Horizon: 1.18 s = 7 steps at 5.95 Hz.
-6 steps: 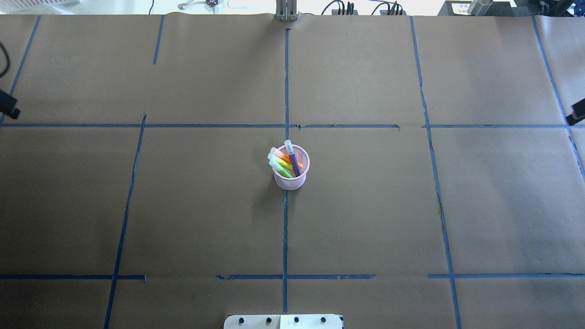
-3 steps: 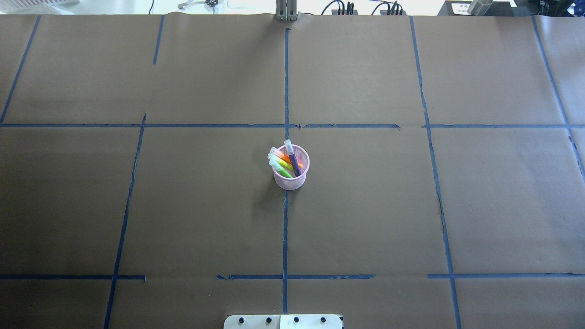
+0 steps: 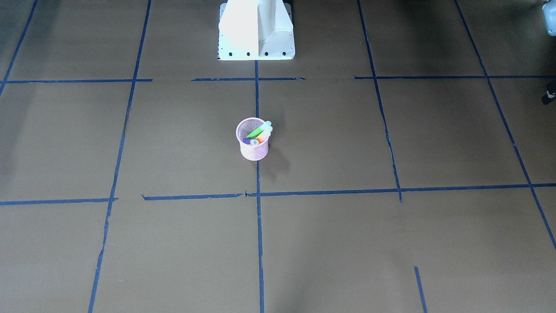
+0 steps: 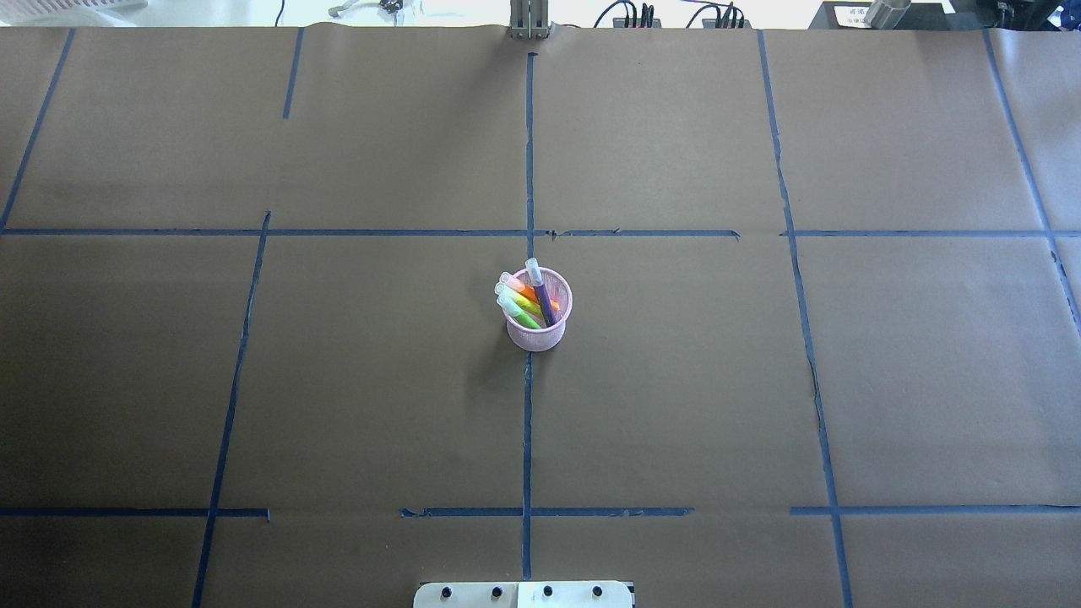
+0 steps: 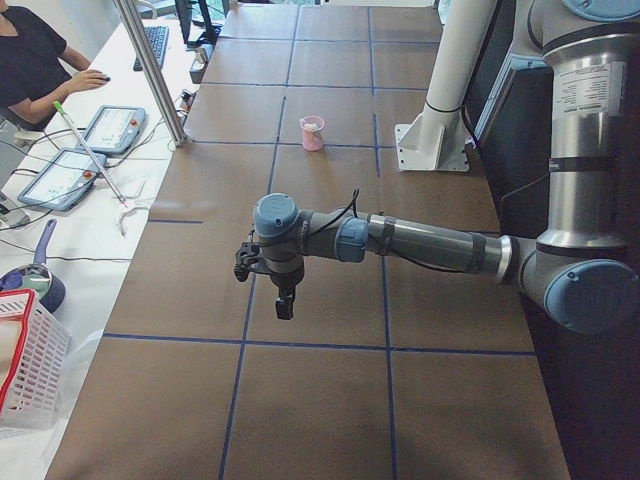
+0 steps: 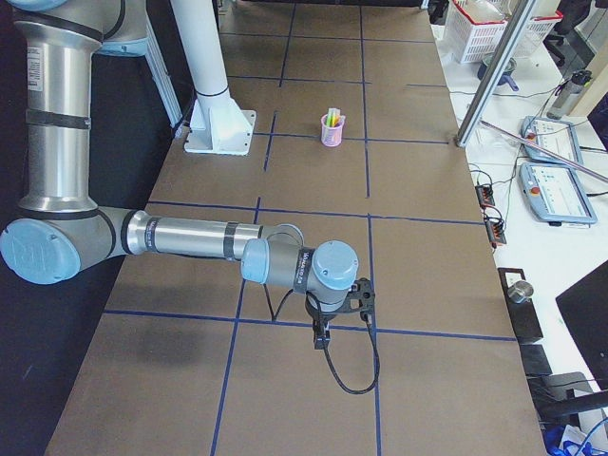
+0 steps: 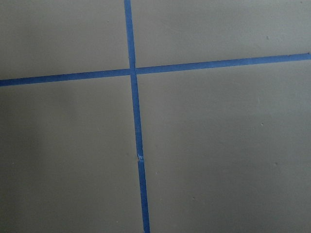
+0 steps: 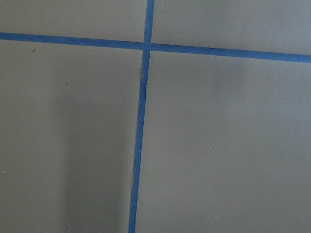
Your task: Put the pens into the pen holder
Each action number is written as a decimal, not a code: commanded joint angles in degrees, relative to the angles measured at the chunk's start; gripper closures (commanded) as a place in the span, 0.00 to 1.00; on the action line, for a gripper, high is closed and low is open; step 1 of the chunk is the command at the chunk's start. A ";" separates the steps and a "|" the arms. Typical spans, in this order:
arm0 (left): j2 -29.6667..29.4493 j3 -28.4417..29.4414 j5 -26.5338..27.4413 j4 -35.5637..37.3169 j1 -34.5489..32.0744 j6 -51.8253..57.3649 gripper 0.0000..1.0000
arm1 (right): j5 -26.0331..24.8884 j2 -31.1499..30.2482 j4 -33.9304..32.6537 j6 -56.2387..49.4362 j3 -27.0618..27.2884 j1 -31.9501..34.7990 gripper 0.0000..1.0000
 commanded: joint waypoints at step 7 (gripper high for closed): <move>0.57 2.73 -0.17 -2.76 -1.10 -0.26 0.00 | -0.38 -0.45 0.16 0.20 0.56 -0.04 0.00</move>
